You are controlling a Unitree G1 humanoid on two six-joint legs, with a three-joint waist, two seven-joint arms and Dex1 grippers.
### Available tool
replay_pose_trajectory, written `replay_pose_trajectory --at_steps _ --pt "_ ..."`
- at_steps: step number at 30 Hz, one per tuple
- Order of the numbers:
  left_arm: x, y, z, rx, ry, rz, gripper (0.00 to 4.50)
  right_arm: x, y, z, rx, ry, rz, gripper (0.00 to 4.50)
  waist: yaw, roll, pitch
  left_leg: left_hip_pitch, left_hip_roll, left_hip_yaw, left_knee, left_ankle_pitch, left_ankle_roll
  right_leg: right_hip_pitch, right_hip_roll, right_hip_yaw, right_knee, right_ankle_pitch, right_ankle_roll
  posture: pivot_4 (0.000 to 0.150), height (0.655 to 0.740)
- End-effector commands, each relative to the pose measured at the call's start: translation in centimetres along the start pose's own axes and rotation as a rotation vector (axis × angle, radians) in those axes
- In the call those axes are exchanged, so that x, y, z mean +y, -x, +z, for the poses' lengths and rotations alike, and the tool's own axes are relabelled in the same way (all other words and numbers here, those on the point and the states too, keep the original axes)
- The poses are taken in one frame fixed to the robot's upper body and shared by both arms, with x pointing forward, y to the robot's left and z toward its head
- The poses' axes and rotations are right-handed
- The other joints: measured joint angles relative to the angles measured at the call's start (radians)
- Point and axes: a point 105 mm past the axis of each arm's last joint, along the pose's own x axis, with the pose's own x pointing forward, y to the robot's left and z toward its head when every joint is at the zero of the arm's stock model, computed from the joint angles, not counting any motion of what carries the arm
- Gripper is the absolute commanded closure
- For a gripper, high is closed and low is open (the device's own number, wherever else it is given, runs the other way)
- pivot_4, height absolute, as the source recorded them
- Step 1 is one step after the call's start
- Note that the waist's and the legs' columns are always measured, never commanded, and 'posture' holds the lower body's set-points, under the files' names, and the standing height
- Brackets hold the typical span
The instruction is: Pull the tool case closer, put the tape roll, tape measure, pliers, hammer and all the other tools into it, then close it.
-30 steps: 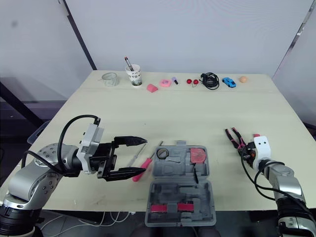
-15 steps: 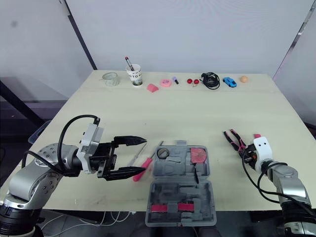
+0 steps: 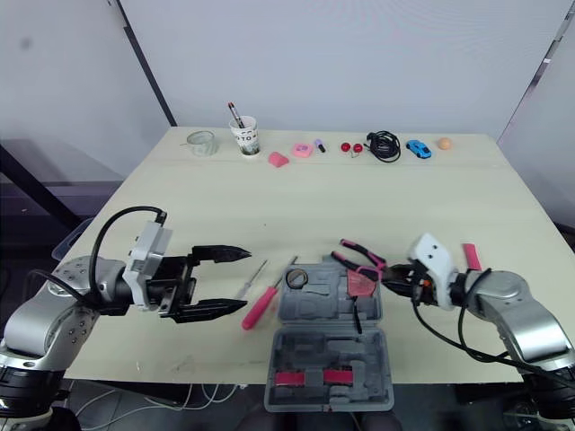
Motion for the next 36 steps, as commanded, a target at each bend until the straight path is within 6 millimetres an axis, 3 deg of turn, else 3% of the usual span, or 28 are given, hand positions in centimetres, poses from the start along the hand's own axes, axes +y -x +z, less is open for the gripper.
replay_pose_trajectory --at_steps 1,11,19,36 --pt "-0.1 0.9 0.5 0.031 -0.052 -0.028 0.0 1.5 -0.9 2.0 0.024 0.135 0.091 3.53 0.0 0.0 0.0 0.0 0.0 0.0 0.0 0.0 0.0 0.0 0.0 0.0 0.0 0.0 0.0 0.15 0.74" --pt "-0.3 2.8 -0.4 0.119 -0.047 -0.075 0.0 3.1 -4.3 3.1 0.127 0.312 0.196 3.53 0.0 -0.001 0.001 -0.001 0.0 0.001 0.0 0.0 0.0 0.0 0.0 -0.001 0.0 -0.002 -0.004 0.15 0.74" --pt "0.1 3.6 -1.0 0.165 -0.049 -0.063 0.0 2.8 -6.1 1.9 0.242 0.421 0.234 3.53 0.0 -0.002 0.001 -0.001 0.0 0.001 0.0 0.0 0.0 0.0 0.0 -0.002 0.0 -0.002 -0.004 0.15 0.74" --pt "0.1 3.6 -1.1 0.178 -0.033 -0.079 0.0 3.1 -7.9 1.3 0.265 0.432 0.249 3.53 -0.001 -0.002 0.001 -0.001 0.0 0.001 0.0 0.0 0.0 -0.001 0.0 -0.003 0.001 0.0 0.0 0.15 0.74"
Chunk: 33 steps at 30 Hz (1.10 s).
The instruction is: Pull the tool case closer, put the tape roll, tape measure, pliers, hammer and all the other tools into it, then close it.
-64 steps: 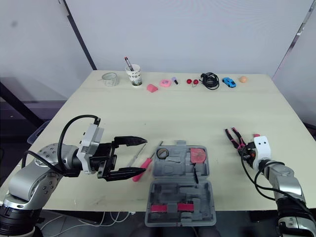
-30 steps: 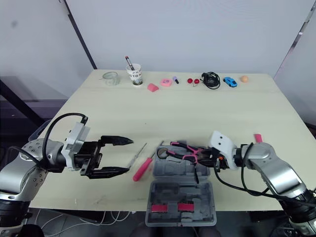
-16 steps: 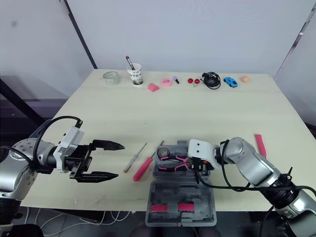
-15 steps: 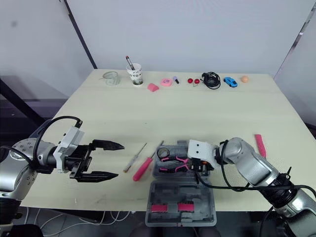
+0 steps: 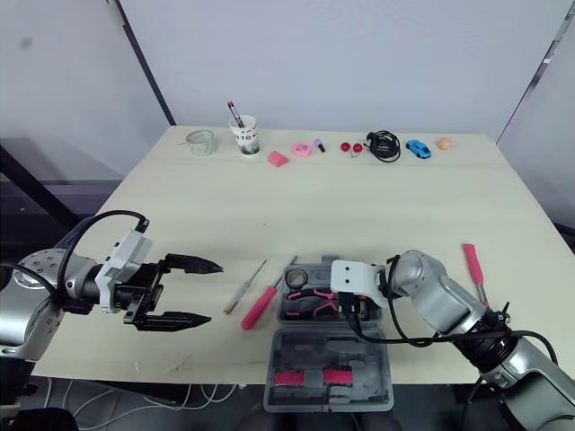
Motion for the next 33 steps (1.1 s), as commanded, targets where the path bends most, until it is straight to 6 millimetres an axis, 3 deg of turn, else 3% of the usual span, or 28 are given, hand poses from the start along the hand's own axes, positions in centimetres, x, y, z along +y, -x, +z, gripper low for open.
replay_pose_trajectory --at_steps 1,12,18,23,29,33 --pt "-0.1 0.2 0.9 -0.007 -0.038 -0.017 0.0 -0.4 0.1 0.6 -0.021 0.017 -0.02 3.53 0.0 0.0 0.0 0.0 0.0 0.0 0.0 0.0 0.0 0.0 0.0 0.0 0.0 0.0 0.0 0.15 0.74" --pt "-0.3 -0.3 1.3 -0.014 -0.053 -0.027 0.0 -0.7 -0.1 0.0 -0.01 0.01 -0.025 3.53 -0.001 0.0 0.0 0.0 0.0 0.0 0.0 0.0 0.0 0.0 0.0 0.0 0.0 0.0 0.0 0.15 0.74" --pt "-0.4 -0.5 1.3 -0.015 -0.053 -0.026 0.0 -0.5 0.3 0.2 -0.018 0.012 -0.011 0.61 -0.001 0.0 0.0 0.0 0.0 0.0 0.0 0.0 0.0 0.0 0.0 0.0 0.0 0.0 0.0 0.15 0.74" --pt "-0.4 -0.6 1.3 -0.024 -0.05 -0.024 0.0 -0.5 1.2 1.1 -0.083 -0.025 -0.006 0.61 0.0 0.0 0.0 0.0 0.0 0.0 0.0 0.0 0.0 0.0 0.0 0.0 0.0 0.0 0.0 0.15 0.74" --pt "-0.4 -0.6 1.3 -0.031 -0.053 -0.021 0.0 -1.1 1.5 3.3 -0.349 -0.087 -0.054 0.61 0.0 -0.001 -0.001 0.0 0.0 0.0 0.0 0.0 0.0 0.0 0.0 -0.001 0.0 0.0 0.0 0.15 0.74" --pt "-0.4 -0.7 1.4 -0.041 -0.057 -0.019 0.0 -1.3 1.2 3.0 -0.432 -0.101 -0.092 1.94 0.0 -0.001 -0.001 0.0 0.0 0.0 0.0 0.0 0.0 0.0 0.0 0.0 0.0 0.0 0.0 0.15 0.74"
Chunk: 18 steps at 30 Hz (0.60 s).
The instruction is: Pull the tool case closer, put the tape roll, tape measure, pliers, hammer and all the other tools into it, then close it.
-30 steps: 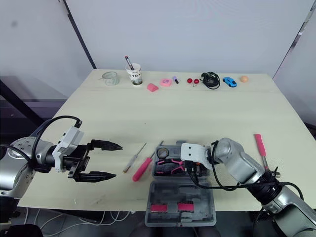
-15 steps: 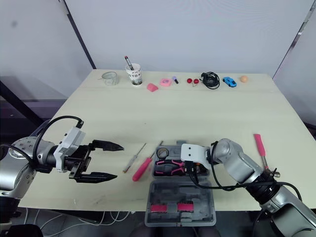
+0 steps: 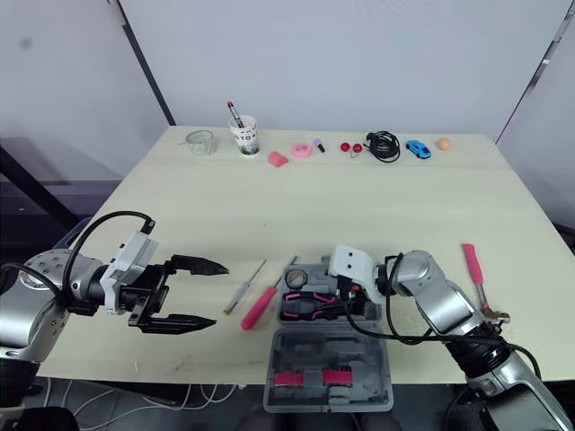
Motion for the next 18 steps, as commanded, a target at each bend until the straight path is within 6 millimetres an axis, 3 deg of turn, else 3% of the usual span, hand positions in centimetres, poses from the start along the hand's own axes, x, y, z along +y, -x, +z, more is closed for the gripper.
replay_pose_trajectory --at_steps 1,2,4,6,13,18 --pt "0.0 0.1 1.0 -0.028 -0.046 0.003 0.0 -0.7 0.4 0.3 -0.081 0.014 -0.051 2.48 0.001 0.0 0.0 0.0 0.0 0.0 0.0 0.0 0.0 0.0 0.0 0.0 0.0 0.0 0.0 0.15 0.74" --pt "0.0 0.0 1.0 -0.028 -0.046 0.003 0.0 -0.7 0.3 0.0 -0.086 0.008 -0.052 2.77 0.001 0.0 0.0 0.0 0.0 0.0 0.0 0.0 0.0 0.0 0.0 0.0 0.0 0.0 0.0 0.15 0.74" --pt "0.0 0.0 1.0 -0.033 -0.046 0.005 0.0 -0.6 0.1 -0.4 -0.097 0.003 -0.053 4.03 0.0 0.0 0.0 0.0 0.0 0.0 0.0 0.0 0.0 0.0 0.0 0.0 0.0 0.0 0.0 0.15 0.74" --pt "-0.1 -0.1 1.0 -0.034 -0.046 0.005 0.0 -0.6 0.0 -0.8 -0.102 -0.004 -0.059 4.44 0.0 0.0 0.0 0.0 0.0 0.0 0.0 0.0 0.0 0.0 0.0 0.0 0.0 0.0 0.0 0.15 0.74" --pt "-0.1 -0.2 0.9 -0.045 -0.045 0.014 0.0 -0.6 -1.0 -4.0 -0.003 -0.033 -0.06 4.44 -0.001 0.0 0.0 0.0 0.0 0.0 0.0 0.0 0.0 0.0 0.0 0.0 0.0 0.0 0.0 0.15 0.74" --pt "-0.1 -0.3 0.8 -0.047 -0.045 0.02 0.0 0.0 -1.4 -7.5 0.121 -0.074 -0.033 4.44 -0.001 -0.001 -0.001 0.001 0.0 0.0 0.0 0.0 0.0 0.0 0.0 0.0 0.001 0.0 0.0 0.15 0.74"
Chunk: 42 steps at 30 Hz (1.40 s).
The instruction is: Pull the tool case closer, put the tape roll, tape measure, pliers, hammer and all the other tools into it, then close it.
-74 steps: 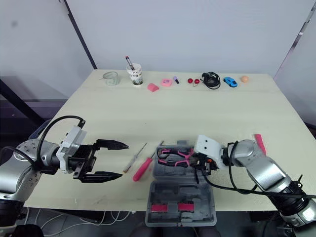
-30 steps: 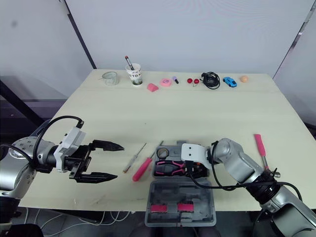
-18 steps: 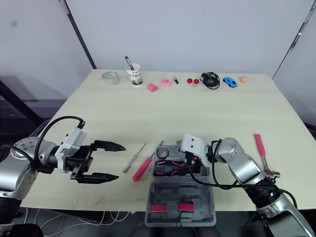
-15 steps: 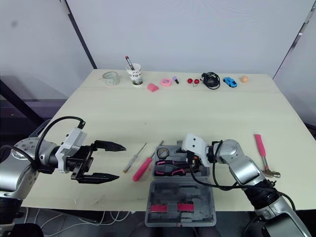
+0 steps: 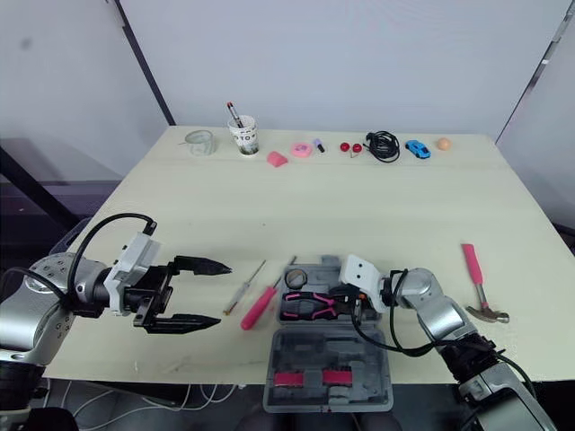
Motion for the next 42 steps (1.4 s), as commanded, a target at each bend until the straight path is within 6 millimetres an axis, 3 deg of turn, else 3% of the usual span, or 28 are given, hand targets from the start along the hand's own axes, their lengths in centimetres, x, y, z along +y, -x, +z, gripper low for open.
replay_pose_trajectory --at_steps 1,4,10,15,17,23,27,31,37,41,42 --pt "-0.1 0.2 1.0 -0.02 -0.05 0.008 0.0 1.0 -0.3 -3.1 0.114 -0.037 0.038 4.44 0.0 0.0 0.0 0.0 0.0 0.0 0.0 0.0 0.0 0.0 0.0 0.0 0.0 0.0 0.0 0.15 0.74" --pt "-0.2 0.2 0.8 -0.018 -0.047 0.013 0.0 1.7 -0.6 -4.8 0.189 -0.06 0.057 4.44 0.0 -0.002 -0.002 0.001 0.0 0.0 0.0 0.0 0.0 0.0 0.0 0.0 0.001 0.0 0.0 0.15 0.74" --pt "-0.4 0.1 0.6 -0.026 -0.039 0.027 0.0 2.6 -0.9 -6.5 0.261 -0.062 0.076 4.44 0.0 -0.007 -0.01 0.004 0.0 0.0 0.0 0.0 0.0 0.001 0.0 0.0 0.002 -0.001 -0.002 0.15 0.74" --pt "-0.5 -0.1 0.1 -0.035 -0.024 0.043 0.0 2.4 -0.8 -6.9 0.273 -0.068 0.053 4.44 0.0 -0.007 -0.013 0.007 0.001 0.0 0.0 0.0 0.0 0.005 0.0 0.001 0.002 -0.002 -0.004 0.15 0.74" --pt "-0.6 -0.2 0.0 -0.046 -0.014 0.055 0.0 2.0 -0.6 -6.3 0.241 -0.054 0.037 4.44 0.0 -0.007 -0.013 0.011 0.001 0.0 0.0 0.0 0.0 0.008 0.0 0.001 0.002 -0.002 -0.004 0.15 0.74" --pt "-0.4 -0.2 -0.3 -0.07 0.009 0.113 0.0 0.7 0.2 -1.0 -0.041 -0.047 -0.051 4.44 0.004 -0.008 -0.011 0.014 0.001 -0.002 -0.001 0.0 0.0 0.011 -0.001 0.001 0.001 -0.003 -0.005 0.15 0.74" --pt "-0.1 -0.1 -0.4 -0.102 0.033 0.187 0.0 -1.2 2.5 2.4 -0.253 -0.067 -0.208 4.44 0.002 -0.002 -0.006 0.01 0.001 -0.002 -0.001 0.0 0.0 0.008 -0.002 0.002 0.001 -0.003 -0.004 0.15 0.74" --pt "0.6 0.5 -0.8 -0.15 0.055 0.325 0.0 -2.2 6.1 3.2 -0.335 -0.083 -0.341 4.44 0.001 0.0 -0.005 0.001 0.001 -0.002 0.0 0.0 0.0 -0.001 -0.002 0.002 0.003 0.0 0.0 0.15 0.74" --pt "-0.5 1.9 -3.2 -0.143 0.124 0.511 0.0 -2.6 13.3 -0.1 -0.316 -0.13 -0.598 4.44 0.004 -0.001 -0.005 0.001 0.0 -0.002 -0.001 0.0 0.0 0.0 -0.003 0.001 0.0 0.0 -0.001 0.15 0.74" --pt "-0.8 2.6 -4.2 -0.136 0.146 0.59 0.0 -2.1 16.0 -1.8 -0.298 -0.178 -0.701 4.44 0.003 -0.001 -0.005 0.001 0.0 -0.001 -0.001 0.0 0.0 0.0 -0.003 0.001 -0.001 -0.002 -0.004 0.15 0.74" --pt "-1.0 2.8 -4.8 -0.131 0.161 0.623 0.0 -1.6 17.0 -2.8 -0.278 -0.205 -0.731 4.21 0.002 -0.001 -0.005 0.001 0.0 -0.001 -0.001 0.0 0.0 0.0 -0.003 0.001 0.0 -0.002 -0.004 0.15 0.74"
